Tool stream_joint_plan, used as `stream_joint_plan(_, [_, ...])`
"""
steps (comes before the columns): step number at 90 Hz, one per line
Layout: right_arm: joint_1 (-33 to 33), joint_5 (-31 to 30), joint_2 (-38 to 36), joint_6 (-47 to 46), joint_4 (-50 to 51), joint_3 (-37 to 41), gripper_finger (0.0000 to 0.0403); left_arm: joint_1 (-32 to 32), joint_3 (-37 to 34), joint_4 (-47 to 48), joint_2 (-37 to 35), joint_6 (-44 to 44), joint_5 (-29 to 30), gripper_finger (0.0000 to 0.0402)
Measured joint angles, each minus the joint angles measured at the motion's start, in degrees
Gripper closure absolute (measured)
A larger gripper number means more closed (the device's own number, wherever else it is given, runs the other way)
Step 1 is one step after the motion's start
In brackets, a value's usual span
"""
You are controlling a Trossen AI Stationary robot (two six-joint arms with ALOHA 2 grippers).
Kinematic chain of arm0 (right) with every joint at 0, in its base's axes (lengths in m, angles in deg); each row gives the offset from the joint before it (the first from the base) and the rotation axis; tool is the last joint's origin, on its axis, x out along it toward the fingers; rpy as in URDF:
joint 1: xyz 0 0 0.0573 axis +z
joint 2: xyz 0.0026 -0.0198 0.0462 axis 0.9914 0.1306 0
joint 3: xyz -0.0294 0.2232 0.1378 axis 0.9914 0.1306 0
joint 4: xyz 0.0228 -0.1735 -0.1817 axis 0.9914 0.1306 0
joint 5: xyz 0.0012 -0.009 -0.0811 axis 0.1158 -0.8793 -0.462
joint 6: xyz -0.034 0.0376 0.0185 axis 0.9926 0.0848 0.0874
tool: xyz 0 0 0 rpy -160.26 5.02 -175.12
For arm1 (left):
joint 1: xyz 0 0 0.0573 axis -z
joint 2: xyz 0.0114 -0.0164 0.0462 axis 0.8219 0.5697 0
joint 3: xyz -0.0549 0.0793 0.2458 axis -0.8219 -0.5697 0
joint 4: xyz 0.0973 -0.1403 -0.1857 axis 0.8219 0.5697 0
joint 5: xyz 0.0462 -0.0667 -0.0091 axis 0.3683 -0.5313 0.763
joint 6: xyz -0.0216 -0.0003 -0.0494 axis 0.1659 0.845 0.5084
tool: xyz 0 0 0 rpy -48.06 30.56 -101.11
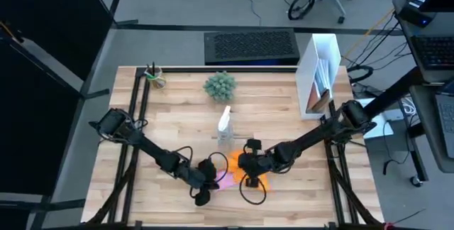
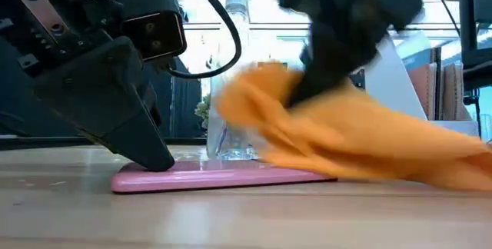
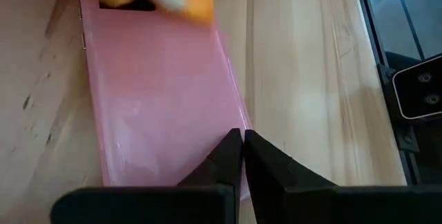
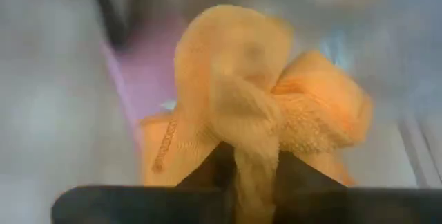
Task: Apply microfiber cloth
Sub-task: Wipe the back and front of the cellphone with the yellow microfiber cloth
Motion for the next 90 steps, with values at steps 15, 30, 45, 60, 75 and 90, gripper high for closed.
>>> stream_joint_plan(15, [0.53,0.3,5.39,3.05,-13.67,-0.11,0.039,0.02,0.0,0.0,0.0,0.02,0.07,0.0395])
stream_joint_plan(30, [0.36,4.61,12.69,0.35,-16.04,-0.29,0.039,0.02,0.0,0.0,0.0,0.02,0.11,0.0395])
stream_joint_plan(45, [1.95,4.34,12.07,-1.75,-6.07,-0.76,0.039,0.02,0.02,0.0,0.02,0.02,0.35,0.0395])
stream_joint_plan(60, [3.42,3.42,8.76,-2.59,6.22,-0.74,0.039,0.02,0.02,0.11,0.02,0.01,0.39,0.0395])
stream_joint_plan(75, [4.38,2.94,5.26,-4.24,16.81,-0.22,0.039,0.02,0.02,0.11,0.02,0.0,0.37,0.0395])
stream_joint_plan(90, [5.98,2.51,-0.59,-6.64,21.68,0.38,0.039,0.01,0.41,0.07,-0.87,-0.05,0.37,0.0395])
